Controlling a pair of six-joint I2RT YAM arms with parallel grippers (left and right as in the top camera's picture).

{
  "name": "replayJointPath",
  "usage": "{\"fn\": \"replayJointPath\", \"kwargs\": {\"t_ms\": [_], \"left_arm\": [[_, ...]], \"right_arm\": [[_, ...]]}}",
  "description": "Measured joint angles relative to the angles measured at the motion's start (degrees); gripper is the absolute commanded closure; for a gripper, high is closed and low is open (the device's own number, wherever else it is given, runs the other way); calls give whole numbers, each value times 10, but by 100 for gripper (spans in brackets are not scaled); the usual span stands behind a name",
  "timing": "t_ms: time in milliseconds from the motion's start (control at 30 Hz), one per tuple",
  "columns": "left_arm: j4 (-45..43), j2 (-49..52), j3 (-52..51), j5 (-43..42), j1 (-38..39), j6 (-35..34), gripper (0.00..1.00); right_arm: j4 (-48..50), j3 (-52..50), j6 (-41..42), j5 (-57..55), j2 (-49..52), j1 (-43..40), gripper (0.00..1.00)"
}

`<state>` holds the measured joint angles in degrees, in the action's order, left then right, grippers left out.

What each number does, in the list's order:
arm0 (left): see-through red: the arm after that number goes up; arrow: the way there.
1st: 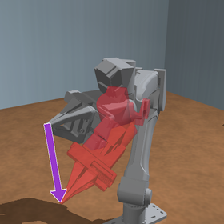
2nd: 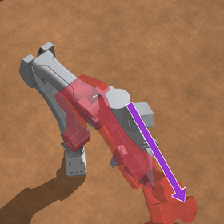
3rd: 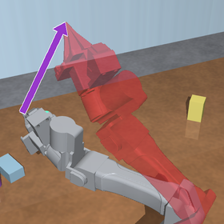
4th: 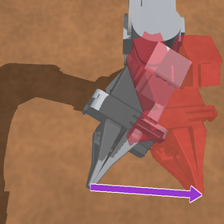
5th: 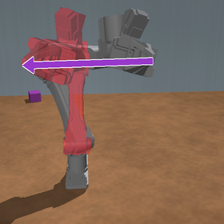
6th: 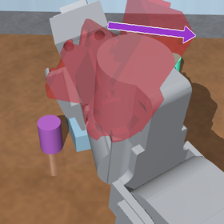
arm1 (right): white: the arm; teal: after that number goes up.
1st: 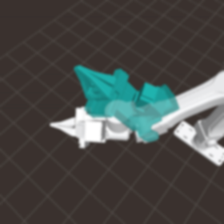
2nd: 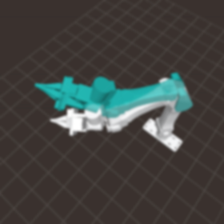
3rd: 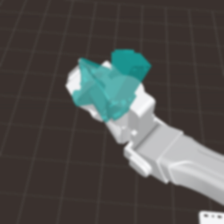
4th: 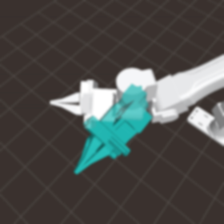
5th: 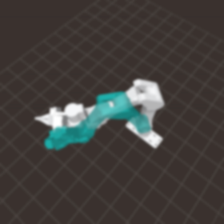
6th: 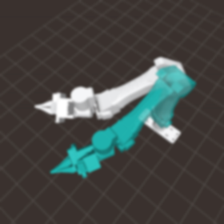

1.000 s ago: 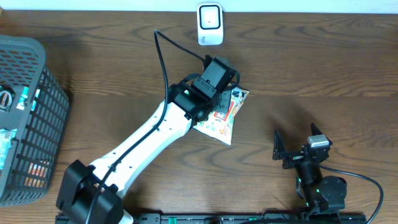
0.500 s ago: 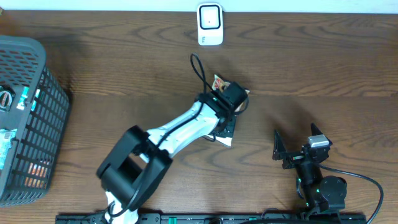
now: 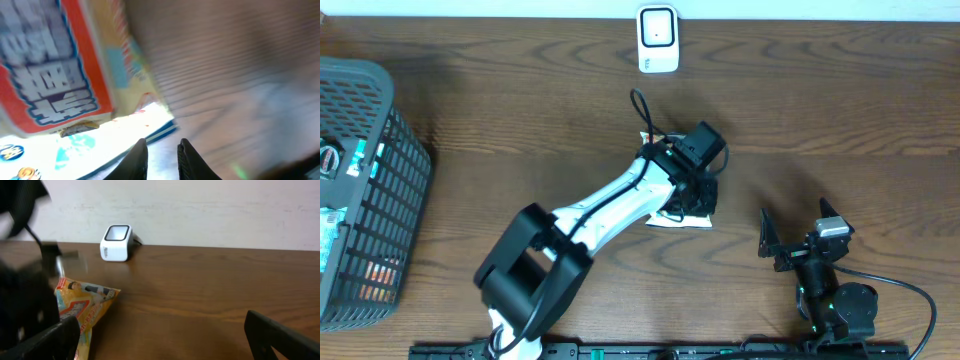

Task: Scan the item barcode
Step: 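Lower the pack onto the table in front of the scanner, adjust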

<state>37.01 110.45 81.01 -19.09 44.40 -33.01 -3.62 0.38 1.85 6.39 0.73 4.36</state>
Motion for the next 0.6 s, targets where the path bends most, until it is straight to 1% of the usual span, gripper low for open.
{"fn": "replayJointPath", "kwargs": {"t_ms": [167, 267, 433, 600], "left_arm": [[-2, -57, 12, 67, -2, 5, 79], [-15, -66, 17, 111, -3, 16, 79], [-42, -42, 14, 147, -4, 20, 79], [-41, 26, 10, 157, -4, 20, 78]], "right_arm": [[0, 0, 0, 0, 0, 0, 1], [0, 0, 0, 0, 0, 0, 1], [0, 0, 0, 0, 0, 0, 1], [0, 0, 0, 0, 0, 0, 1]]}}
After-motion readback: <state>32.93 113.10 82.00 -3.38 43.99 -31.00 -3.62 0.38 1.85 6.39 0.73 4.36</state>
